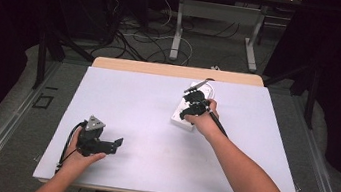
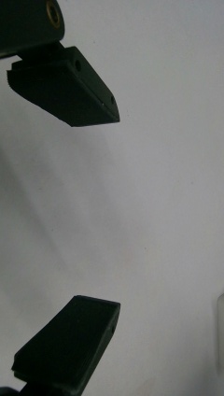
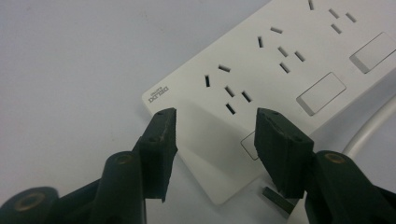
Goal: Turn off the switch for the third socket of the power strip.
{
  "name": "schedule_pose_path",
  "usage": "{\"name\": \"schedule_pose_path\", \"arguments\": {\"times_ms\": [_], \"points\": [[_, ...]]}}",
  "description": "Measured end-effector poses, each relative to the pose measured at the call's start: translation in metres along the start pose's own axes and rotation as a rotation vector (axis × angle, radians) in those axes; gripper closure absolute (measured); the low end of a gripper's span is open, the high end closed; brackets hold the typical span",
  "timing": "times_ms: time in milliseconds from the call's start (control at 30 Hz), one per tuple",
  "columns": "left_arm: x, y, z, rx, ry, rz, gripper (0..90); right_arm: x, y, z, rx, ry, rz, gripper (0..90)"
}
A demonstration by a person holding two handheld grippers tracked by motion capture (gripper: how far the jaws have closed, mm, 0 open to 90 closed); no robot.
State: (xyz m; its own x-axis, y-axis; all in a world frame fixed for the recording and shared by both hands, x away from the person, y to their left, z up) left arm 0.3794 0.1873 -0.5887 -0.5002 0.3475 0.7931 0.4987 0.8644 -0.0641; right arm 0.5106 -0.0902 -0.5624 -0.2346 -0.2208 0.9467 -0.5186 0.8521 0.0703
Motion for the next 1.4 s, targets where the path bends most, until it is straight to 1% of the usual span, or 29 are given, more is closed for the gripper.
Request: {"name": "schedule_pose_path", "arguments": {"times_ms": [33, 100, 133, 167, 200, 233, 267, 300, 333, 367, 400, 467, 500, 533, 567, 600, 667, 733, 767, 800, 833, 867, 900, 1000, 1033, 1100, 1167, 1200, 1400], "points": [[0.0, 0.0, 0.0, 0.0, 0.0, 0.0, 8.6, 0.002, 0.0, 0.0, 0.005, 0.0, 0.012, 44.4], [0.0, 0.0, 0.0, -0.001, 0.0, 0.0, 8.6, 0.003, 0.001, 0.001, -0.004, 0.001, 0.011, 43.0], [0.0, 0.0, 0.0, -0.001, 0.0, 0.0, 8.6, 0.003, 0.003, 0.0, 0.001, -0.011, 0.007, 41.5], [0.0, 0.0, 0.0, -0.002, 0.005, 0.0, 8.6, 0.005, 0.002, 0.0, 0.012, -0.008, 0.021, 40.6], [0.0, 0.0, 0.0, -0.001, 0.001, -0.001, 8.6, 0.005, 0.003, -0.001, 0.01, -0.022, 0.007, 39.7], [0.0, 0.0, 0.0, -0.001, 0.0, -0.001, 8.6, 0.006, 0.004, 0.0, -0.003, -0.015, 0.007, 39.1], [0.0, 0.0, 0.0, -0.001, 0.001, -0.001, 8.6, 0.007, 0.005, 0.0, 0.003, -0.019, -0.001, 38.6], [0.0, 0.0, 0.0, -0.001, 0.001, -0.001, 8.6, 0.007, 0.006, -0.001, -0.001, -0.037, -0.003, 38.0], [0.0, 0.0, 0.0, -0.001, 0.0, 0.0, 8.6, 0.008, 0.006, 0.0, 0.0, -0.027, 0.003, 37.7], [0.0, 0.0, 0.0, -0.004, -0.003, -0.004, 8.6, 0.009, 0.008, 0.0, -0.019, -0.027, -0.003, 37.5], [0.0, 0.0, 0.0, -0.005, -0.002, -0.008, 8.6, 0.009, 0.007, 0.0, 0.007, -0.035, -0.007, 37.4], [0.0, 0.0, 0.0, -0.006, -0.001, -0.008, 8.7, 0.011, 0.008, -0.001, 0.007, -0.043, -0.009, 37.4], [0.0, 0.0, 0.0, -0.006, 0.0, -0.008, 8.7, 0.01, 0.009, -0.002, 0.001, -0.07, -0.012, 37.4], [-0.001, 0.0, 0.0, -0.007, -0.001, -0.006, 8.7, 0.013, 0.01, 0.0, 0.0, -0.039, -0.018, 37.4], [-0.001, 0.0, 0.0, -0.007, -0.001, -0.007, 8.7, 0.013, 0.011, -0.001, -0.001, -0.051, -0.014, 37.2], [-0.001, 0.0, 0.0, -0.007, -0.002, -0.006, 8.7, 0.014, 0.012, -0.001, 0.0, -0.062, -0.019, 35.1], [0.0, 0.001, 0.0, -0.007, 0.0, -0.009, 8.7, 0.015, 0.014, -0.002, -0.025, -0.076, -0.021, 31.7], [-0.001, 0.0, 0.0, -0.007, -0.001, -0.007, 8.7, 0.017, 0.015, -0.001, -0.023, -0.072, -0.03, 27.7], [0.0, 0.0, 0.0, -0.007, -0.001, -0.007, 8.7, 0.016, 0.016, -0.003, -0.025, -0.115, -0.043, 25.8], [0.0, 0.0, 0.0, -0.007, -0.001, -0.007, 8.7, 0.018, 0.016, -0.002, -0.032, -0.092, -0.026, 24.3], [-0.001, 0.0, 0.0, 0.0, -0.006, -0.006, 8.7, 0.019, 0.016, -0.001, -0.023, -0.085, -0.027, 22.5], [-0.001, 0.0, 0.0, -0.001, -0.005, -0.005, 8.7, 0.019, 0.016, -0.002, -0.038, -0.104, -0.024, 20.1], [-0.001, 0.0, 0.0, -0.008, -0.001, -0.006, 8.7, 0.02, 0.016, -0.001, -0.042, -0.092, -0.019, 18.6], [-0.001, 0.0, 0.0, -0.007, -0.002, -0.005, 8.7, 0.022, 0.017, 0.0, -0.021, -0.103, -0.015, 16.0], [0.0, 0.0, 0.0, -0.008, -0.002, -0.005, 8.7, 0.022, 0.017, -0.001, -0.026, -0.116, -0.013, 15.8], [-0.001, 0.0, 0.0, 0.001, -0.007, -0.006, 8.7, 0.023, 0.018, 0.0, -0.023, -0.106, -0.004, 15.2], [-0.001, 0.0, 0.0, 0.001, -0.007, -0.006, 8.7, 0.025, 0.019, 0.001, 0.0, -0.117, 0.003, 14.3], [-0.001, 0.0, 0.0, -0.001, -0.006, -0.006, 8.7, 0.026, 0.02, 0.0, -0.004, -0.132, 0.009, 13.8], [0.0, 0.0, 0.0, -0.001, -0.007, -0.005, 8.7, 0.029, 0.023, 0.004, 0.02, -0.122, 0.016, 10.2]]}}
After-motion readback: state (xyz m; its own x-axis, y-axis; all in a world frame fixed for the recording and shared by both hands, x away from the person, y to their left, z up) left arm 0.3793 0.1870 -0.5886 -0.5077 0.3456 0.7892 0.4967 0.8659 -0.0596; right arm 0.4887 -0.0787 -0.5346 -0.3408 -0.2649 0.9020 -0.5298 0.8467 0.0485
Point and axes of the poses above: each handheld gripper's, and its own axes: x roughly backward along the jaws, z roughly out of its underside, y roughly to its left, the point moved 7 cm from there along -x, roughly forward along the jaws, and after that the axes turned 12 degrees about y, right-handed, at the moved point
